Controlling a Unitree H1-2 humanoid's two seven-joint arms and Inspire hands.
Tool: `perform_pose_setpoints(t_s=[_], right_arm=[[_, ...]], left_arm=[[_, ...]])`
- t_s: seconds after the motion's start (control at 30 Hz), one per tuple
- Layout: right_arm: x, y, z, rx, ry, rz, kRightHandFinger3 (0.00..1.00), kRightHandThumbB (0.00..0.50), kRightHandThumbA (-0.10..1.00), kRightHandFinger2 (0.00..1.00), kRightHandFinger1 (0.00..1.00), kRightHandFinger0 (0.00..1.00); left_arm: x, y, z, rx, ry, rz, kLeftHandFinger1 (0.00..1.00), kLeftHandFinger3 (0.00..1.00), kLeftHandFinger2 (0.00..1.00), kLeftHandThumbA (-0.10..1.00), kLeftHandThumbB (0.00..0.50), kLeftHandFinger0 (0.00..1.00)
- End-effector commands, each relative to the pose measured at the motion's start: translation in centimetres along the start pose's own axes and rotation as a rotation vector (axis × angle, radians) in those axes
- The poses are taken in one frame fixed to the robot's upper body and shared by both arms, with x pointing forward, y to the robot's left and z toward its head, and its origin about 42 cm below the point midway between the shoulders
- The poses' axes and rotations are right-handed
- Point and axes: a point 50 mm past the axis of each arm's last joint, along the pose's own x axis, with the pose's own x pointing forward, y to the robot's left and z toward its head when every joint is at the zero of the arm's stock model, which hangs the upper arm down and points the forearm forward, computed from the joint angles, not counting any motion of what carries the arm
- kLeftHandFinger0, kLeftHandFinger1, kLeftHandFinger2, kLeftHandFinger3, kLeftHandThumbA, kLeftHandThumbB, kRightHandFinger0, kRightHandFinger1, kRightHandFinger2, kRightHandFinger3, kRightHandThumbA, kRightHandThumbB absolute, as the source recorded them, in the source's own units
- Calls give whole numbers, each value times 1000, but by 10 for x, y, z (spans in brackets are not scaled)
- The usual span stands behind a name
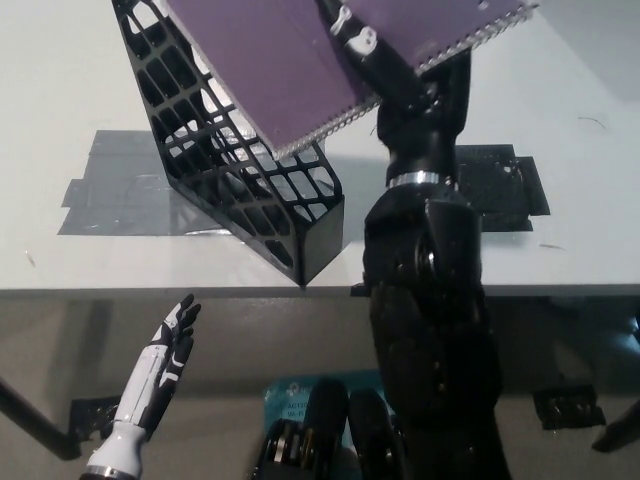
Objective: A person hands a notebook to the robot and the robot grabs it with its right hand and places it in the magazine stand kept in the centre of the desk infront of it.
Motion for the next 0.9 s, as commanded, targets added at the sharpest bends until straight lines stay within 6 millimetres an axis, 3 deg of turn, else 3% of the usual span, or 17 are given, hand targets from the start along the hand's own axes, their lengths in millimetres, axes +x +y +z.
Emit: perform_pose_setpoints(t_s=[0.0, 0.73, 0.87], right_arm=[[-3, 30, 4, 56, -136, 46, 0, 0, 865, 0, 0, 0], [3, 21, 4, 30, -225, -37, 0, 0, 883, 0, 0, 0], [3, 20, 14, 64, -269, -62, 5, 3, 878, 0, 0, 0]], left_arm=[[11, 8, 12, 5, -76, 3, 1000, 1000, 1000, 1000, 500, 1000], [16, 9, 15, 16, -90, 10, 1000, 1000, 1000, 1000, 500, 1000], [17, 10, 16, 27, -94, 11, 1000, 1000, 1000, 1000, 500, 1000]])
